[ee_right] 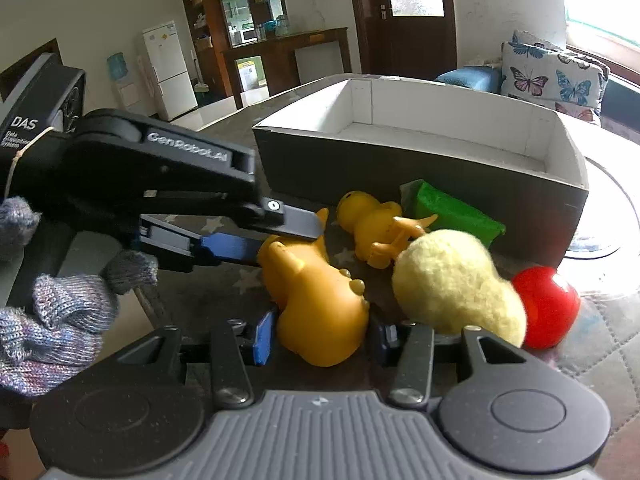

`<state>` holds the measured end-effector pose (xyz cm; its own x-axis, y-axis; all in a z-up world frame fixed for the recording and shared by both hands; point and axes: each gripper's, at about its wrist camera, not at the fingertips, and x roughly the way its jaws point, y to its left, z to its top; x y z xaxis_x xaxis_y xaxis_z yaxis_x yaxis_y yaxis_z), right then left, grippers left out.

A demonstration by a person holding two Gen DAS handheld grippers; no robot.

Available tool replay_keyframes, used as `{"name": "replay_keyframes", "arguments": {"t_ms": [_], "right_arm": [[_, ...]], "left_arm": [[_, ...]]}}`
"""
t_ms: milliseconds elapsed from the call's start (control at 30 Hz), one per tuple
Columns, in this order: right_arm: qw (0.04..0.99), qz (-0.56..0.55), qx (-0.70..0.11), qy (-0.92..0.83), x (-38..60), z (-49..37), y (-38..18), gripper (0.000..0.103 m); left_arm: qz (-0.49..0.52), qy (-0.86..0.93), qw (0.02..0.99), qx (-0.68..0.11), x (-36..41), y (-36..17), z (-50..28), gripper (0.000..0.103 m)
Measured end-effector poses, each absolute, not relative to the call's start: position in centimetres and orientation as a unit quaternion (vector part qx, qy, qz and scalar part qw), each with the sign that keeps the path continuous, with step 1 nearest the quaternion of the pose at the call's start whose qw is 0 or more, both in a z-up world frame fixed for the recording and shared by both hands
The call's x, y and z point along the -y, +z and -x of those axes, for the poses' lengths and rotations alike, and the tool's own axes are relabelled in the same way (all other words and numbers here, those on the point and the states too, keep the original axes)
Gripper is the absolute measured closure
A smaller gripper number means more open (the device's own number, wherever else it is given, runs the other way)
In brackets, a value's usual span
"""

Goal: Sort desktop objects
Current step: 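Lift the orange rubber toy with both grippers and carry it over the box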

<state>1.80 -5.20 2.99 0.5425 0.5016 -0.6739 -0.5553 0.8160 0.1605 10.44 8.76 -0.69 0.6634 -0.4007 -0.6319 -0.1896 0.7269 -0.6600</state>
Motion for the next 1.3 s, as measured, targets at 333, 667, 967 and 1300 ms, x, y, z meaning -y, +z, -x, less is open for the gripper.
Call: {"name": "replay_keyframes", "arguments": {"t_ms": [333, 667, 967, 1300], "right_arm": [[0.877, 0.020, -0.370, 0.305, 5.4, -1.2, 3.5, 0.057], [0.902, 0.004, -0.308, 0.302, 7.0, -1.0, 7.7, 0.057], [0.930, -0.016, -0.263, 0.258, 9.8, -5.9, 10.7, 0.057], [0.931, -0.021, -0.289, 0.221, 12.2, -13.9, 9.9, 0.057]], "left_arm": [[0.350, -0.063, 0.844, -0.401, -8.7, 0.4, -9.5, 0.062], [0.325, -0.084, 0.875, -0.349, -7.1, 6.0, -10.1, 0.062], [0.305, -0.120, 0.890, -0.318, -4.0, 9.1, -16.8, 0.062], [0.318, -0.135, 0.872, -0.347, -2.2, 6.0, -25.3, 0.062]]}}
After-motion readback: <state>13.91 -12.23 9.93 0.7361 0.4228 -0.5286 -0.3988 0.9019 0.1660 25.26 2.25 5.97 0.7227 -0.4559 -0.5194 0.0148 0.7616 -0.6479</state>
